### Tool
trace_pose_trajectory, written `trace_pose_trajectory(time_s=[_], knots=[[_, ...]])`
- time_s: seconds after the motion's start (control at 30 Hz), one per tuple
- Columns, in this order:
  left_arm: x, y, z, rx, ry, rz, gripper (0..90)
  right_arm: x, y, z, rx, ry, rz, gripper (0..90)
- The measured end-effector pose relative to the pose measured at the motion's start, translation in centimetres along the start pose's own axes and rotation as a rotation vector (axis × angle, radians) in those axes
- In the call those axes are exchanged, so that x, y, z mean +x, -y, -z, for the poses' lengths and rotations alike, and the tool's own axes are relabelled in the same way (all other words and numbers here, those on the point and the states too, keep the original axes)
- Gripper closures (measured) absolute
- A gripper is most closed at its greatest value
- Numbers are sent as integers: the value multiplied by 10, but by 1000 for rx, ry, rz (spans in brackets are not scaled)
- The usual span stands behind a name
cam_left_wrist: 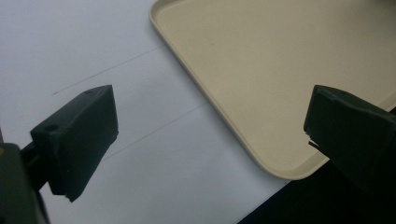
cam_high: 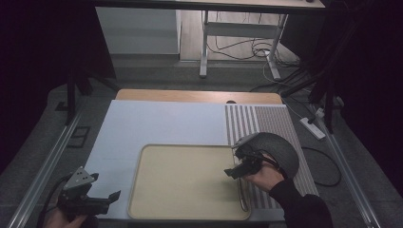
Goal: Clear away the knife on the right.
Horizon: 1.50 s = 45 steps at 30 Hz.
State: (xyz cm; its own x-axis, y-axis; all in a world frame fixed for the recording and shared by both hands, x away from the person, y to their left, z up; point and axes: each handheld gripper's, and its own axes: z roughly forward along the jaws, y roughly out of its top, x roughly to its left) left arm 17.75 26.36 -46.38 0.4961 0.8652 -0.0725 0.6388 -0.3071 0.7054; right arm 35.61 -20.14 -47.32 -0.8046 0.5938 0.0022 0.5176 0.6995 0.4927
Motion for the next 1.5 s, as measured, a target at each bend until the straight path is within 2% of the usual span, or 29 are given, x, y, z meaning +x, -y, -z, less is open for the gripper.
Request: trace_pose_trajectory(time_s=[0.1,0.23,0.37,0.7,1.2,1.5], knots=[[0,0,0,0,0,0,39,3,2,0,4,21,3,40],[0,0,0,-2,0,2,39,3,5,5,-6,12,-9,22],[0,0,0,-3,1,3,39,1,14,16,-25,22,-25,10],[0,0,0,-3,-1,2,39,1,35,38,-78,63,-45,2],[0,0,1,-5,-1,5,38,-1,71,65,-132,94,-134,0],[1,0,1,-7,1,9,38,0,89,77,-157,111,-169,0]])
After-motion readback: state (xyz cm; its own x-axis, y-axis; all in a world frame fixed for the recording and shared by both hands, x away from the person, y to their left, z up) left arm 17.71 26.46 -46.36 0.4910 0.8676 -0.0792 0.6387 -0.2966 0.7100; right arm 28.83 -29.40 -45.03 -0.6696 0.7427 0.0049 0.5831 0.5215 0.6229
